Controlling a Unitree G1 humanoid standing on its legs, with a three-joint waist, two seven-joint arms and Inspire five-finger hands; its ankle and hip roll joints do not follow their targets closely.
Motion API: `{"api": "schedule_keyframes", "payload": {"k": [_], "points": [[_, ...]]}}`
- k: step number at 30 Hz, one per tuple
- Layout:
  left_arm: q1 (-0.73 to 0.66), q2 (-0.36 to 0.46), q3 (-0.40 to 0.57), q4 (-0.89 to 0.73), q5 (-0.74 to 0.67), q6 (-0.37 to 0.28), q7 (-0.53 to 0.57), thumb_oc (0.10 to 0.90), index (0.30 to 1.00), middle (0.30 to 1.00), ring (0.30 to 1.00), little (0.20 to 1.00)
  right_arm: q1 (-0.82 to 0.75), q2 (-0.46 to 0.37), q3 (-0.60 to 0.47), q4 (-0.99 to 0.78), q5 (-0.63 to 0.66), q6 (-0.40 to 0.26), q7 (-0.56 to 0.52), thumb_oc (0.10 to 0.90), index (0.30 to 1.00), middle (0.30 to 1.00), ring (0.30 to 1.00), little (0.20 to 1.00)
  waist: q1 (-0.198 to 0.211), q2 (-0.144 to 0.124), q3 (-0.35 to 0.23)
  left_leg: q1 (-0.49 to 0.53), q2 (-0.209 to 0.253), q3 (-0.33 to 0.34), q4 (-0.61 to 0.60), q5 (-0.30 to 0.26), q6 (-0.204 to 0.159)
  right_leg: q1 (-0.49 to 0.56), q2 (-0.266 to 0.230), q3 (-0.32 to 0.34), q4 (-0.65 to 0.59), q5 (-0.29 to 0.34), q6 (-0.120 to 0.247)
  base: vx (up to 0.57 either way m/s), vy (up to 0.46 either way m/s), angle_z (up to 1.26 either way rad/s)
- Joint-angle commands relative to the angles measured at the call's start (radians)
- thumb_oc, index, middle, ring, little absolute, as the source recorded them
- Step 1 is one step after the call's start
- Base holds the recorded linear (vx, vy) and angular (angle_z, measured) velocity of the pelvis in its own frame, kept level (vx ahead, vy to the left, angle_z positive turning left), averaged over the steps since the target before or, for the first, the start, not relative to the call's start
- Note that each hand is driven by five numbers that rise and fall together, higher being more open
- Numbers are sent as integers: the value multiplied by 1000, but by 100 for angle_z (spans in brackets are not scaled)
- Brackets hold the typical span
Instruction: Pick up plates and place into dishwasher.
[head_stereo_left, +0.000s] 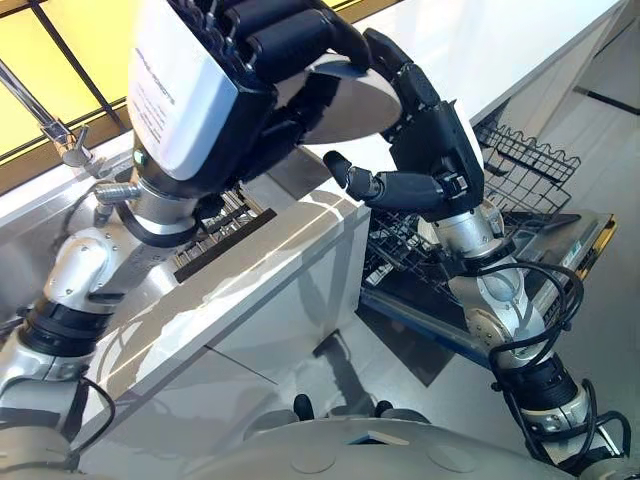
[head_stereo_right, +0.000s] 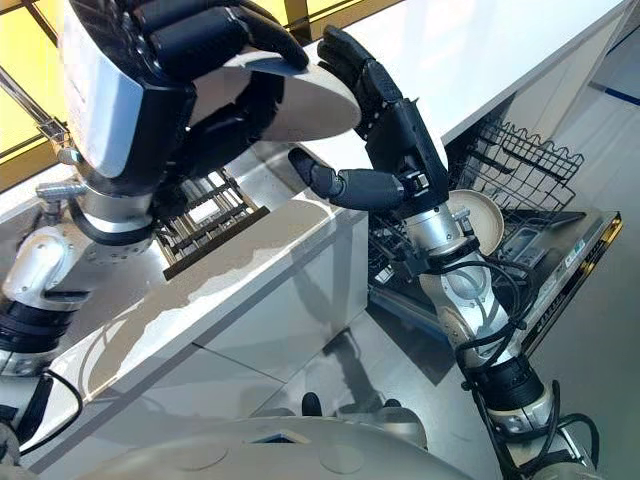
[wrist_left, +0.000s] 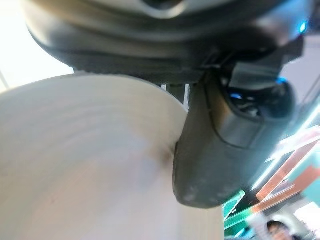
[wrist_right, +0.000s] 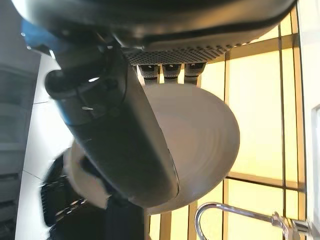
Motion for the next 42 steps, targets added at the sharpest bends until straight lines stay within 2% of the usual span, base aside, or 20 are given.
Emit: {"api": "schedule_keyframes", "payload": {"k": [1, 6, 10, 11, 12, 15, 20, 24, 27, 30, 36, 38, 39, 40, 41, 42], "points": [[-119, -35, 10, 1, -53, -8, 48, 100, 300, 300, 300, 200, -135, 52, -17, -72, -47, -122, -54, 800, 900, 900, 900, 900, -8, -26, -41, 61, -40, 14, 13, -158, 2, -22, 68, -9, 32, -69, 4, 0, 0, 0], [-88, -69, -5, -6, -51, -35, 20, 100, 300, 300, 300, 200, -128, 58, -23, -66, -98, -147, -102, 800, 900, 900, 900, 900, -8, -29, -39, 63, -38, 15, 11, -158, 2, -20, 70, -8, 30, -66, 5, 0, 0, 0], [-65, -84, -1, -10, -57, -49, 8, 100, 300, 300, 300, 200, -113, 56, -30, -61, -86, -129, -84, 800, 900, 900, 900, 900, -8, -30, -38, 62, -38, 16, 10, -157, 2, -20, 71, -8, 27, -65, 5, 0, 0, 0], [-60, -87, 1, -17, -56, -54, 5, 100, 300, 300, 300, 200, -108, 54, -30, -62, -69, -112, -68, 394, 552, 552, 552, 494, -8, -30, -39, 61, -37, 15, 10, -156, 2, -21, 72, -9, 27, -65, 4, 0, 0, 0], [-57, -87, 1, -17, -52, -60, 10, 100, 300, 300, 300, 200, -106, 54, -28, -61, -66, -104, -67, 100, 300, 300, 300, 200, -7, -30, -38, 60, -37, 14, 10, -156, 2, -20, 72, -10, 28, -65, 4, 0, 0, 0], [-53, -92, 1, -21, -35, -76, 32, 100, 300, 300, 300, 200, -97, 51, -24, -48, -73, -93, -65, 100, 300, 300, 300, 200, -8, -32, -39, 59, -37, 10, 9, -154, 2, -20, 72, -13, 31, -68, 2, 0, 0, 0], [-64, -87, 28, -27, 23, -82, 147, 100, 300, 300, 300, 200, -85, 42, -28, -16, -104, -70, -65, 100, 300, 300, 300, 200, -10, -33, -42, 59, -37, 2, 7, -154, 4, -22, 73, -11, 46, -79, -2, 0, 0, 0], [-69, -77, 72, -43, 35, -48, 176, 100, 300, 300, 300, 200, -75, 28, -31, -3, -107, -36, -58, 100, 300, 300, 300, 200, -10, -33, -47, 59, -36, -5, 7, -153, 4, -25, 73, -12, 60, -91, -4, 0, 0, 0], [-66, -62, 99, -55, 44, -20, 179, 100, 300, 300, 300, 200, -58, 20, -35, 1, -123, -36, -61, 100, 300, 300, 300, 200, -9, -32, -48, 58, -35, -7, 7, -152, 3, -24, 72, -17, 67, -95, -5, 0, 0, 0], [-58, -27, 143, -59, 55, 17, 185, 100, 300, 300, 300, 200, -37, 4, -53, 4, -120, -14, -58, 100, 300, 300, 300, 200, -7, -30, -50, 60, -36, -12, 7, -152, 2, -21, 69, -25, 70, -100, -6, 0, 0, 0], [0, 31, 239, -40, 33, 23, 221, 100, 300, 300, 300, 200, 8, -18, -78, 63, -134, 7, -65, 100, 300, 300, 300, 200, 1, -25, -58, 60, -36, -15, 5, -150, 0, -17, 66, -33, 65, -99, -7, 8, 2, 3], [44, 41, 287, -44, -22, 5, 201, 177, 366, 366, 366, 277, 34, -18, -91, 85, -132, 3, -63, 100, 300, 300, 300, 200, 10, -24, -60, 59, -35, -16, 6, -148, -2, -14, 64, -41, 58, -96, -6, 0, 0, 0], [59, 42, 301, -45, -57, 2, 176, 501, 644, 644, 644, 601, 40, -17, -93, 89, -134, 3, -61, 100, 300, 300, 300, 200, 11, -24, -61, 58, -35, -17, 6, -148, -3, -13, 63, -43, 57, -95, -6, 0, 0, 0], [77, 38, 315, -45, -104, -4, 150, 764, 869, 869, 869, 864, 43, -16, -96, 93, -135, 4, -58, 100, 300, 300, 300, 200, 14, -24, -60, 58, -34, -18, 6, -147, -4, -11, 62, -46, 55, -94, -6, 0, 0, 0], [94, 32, 329, -41, -170, -17, 102, 800, 900, 900, 900, 900, 46, -14, -100, 98, -137, 4, -55, 100, 300, 300, 300, 200, 18, -24, -60, 57, -34, -20, 6, -145, -5, -10, 62, -48, 52, -94, -6, 5, -1, 5], [104, 27, 338, -39, -225, -15, 56, 800, 900, 900, 900, 900, 47, -12, -102, 103, -141, 2, -51, 100, 300, 300, 300, 200, 20, -23, -60, 56, -34, -20, 6, -145, -5, -9, 61, -49, 51, -93, -6, 4, 1, 7]]}}
